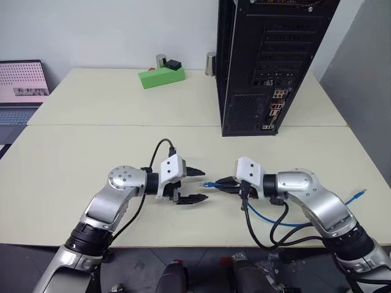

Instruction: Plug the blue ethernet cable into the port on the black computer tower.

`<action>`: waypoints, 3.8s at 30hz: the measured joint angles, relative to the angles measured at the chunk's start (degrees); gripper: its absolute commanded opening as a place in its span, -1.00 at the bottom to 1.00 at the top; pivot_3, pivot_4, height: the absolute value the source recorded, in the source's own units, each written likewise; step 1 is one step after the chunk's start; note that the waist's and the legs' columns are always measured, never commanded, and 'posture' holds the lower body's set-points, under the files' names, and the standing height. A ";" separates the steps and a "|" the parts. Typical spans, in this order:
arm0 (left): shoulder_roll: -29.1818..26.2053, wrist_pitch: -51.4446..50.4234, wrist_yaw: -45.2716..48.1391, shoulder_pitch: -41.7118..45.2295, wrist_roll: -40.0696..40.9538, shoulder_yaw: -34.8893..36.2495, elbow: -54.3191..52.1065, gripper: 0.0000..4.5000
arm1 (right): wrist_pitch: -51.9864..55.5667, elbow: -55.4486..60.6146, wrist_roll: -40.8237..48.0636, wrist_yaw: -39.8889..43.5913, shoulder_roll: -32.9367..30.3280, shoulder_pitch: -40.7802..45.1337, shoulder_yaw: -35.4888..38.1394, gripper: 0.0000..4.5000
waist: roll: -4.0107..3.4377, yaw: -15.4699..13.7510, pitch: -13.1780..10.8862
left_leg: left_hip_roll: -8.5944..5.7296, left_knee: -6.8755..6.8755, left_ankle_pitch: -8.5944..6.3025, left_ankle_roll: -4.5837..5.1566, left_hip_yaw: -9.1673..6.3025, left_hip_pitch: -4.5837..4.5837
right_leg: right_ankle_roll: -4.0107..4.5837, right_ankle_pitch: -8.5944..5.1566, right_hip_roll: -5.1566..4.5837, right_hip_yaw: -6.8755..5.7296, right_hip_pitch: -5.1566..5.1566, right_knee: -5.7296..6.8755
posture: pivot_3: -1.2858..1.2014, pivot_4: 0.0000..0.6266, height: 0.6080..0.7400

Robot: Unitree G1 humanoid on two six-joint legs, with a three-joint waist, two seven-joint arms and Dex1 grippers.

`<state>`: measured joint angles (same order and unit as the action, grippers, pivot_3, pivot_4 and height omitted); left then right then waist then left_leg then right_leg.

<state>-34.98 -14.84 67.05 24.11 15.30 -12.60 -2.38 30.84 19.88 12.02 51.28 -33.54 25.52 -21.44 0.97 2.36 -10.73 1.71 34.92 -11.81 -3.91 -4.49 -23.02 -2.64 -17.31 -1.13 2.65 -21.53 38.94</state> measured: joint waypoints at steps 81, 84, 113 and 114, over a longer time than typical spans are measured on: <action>2.43 79.09 -27.11 1.72 -27.52 -1.81 23.73 -0.86 | 28.61 -1.68 32.00 -7.97 9.41 -1.88 18.46 -1.00 | 0.01 -0.49 0.00 | 0.00 0.02 0.00 0.00 -0.01 0.00 | 0.02 0.02 0.00 -0.03 0.02 0.03 | 0.03 -0.52 1.00; 2.40 79.08 -27.64 1.72 -27.83 -2.00 23.73 -0.86 | 28.74 -1.70 32.09 -8.02 9.32 -1.87 18.54 -0.68 | 0.01 -0.49 0.00 | 0.00 0.02 0.00 0.00 -0.01 0.00 | 0.02 0.02 -0.01 -0.03 0.02 0.03 | 0.03 -0.52 1.00; 1.36 79.50 -30.76 2.55 -29.10 -3.40 23.81 -0.86 | 32.47 -2.90 36.90 -9.11 8.65 -2.13 20.89 -1.00 | 0.01 -0.48 0.00 | 0.00 0.01 0.00 0.00 -0.01 0.00 | 0.02 0.02 0.00 -0.03 0.02 0.03 | 0.03 -0.52 1.00; 1.36 79.52 -30.94 2.55 -29.18 -3.42 23.81 -0.86 | 32.53 -2.90 37.00 -9.18 8.65 -2.13 20.96 -1.00 | 0.01 -0.48 0.00 | 0.01 0.01 0.00 0.00 -0.01 -0.01 | 0.02 0.02 0.00 -0.03 0.02 0.03 | 0.03 -0.52 1.00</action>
<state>-33.62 64.68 36.12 26.66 -13.88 -16.02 21.43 63.37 16.98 49.03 42.10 -24.90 23.39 -0.49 0.98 1.88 -10.73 1.71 34.93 -11.81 -3.91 -4.50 -23.03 -2.62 -17.29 -1.14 2.62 -21.51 38.97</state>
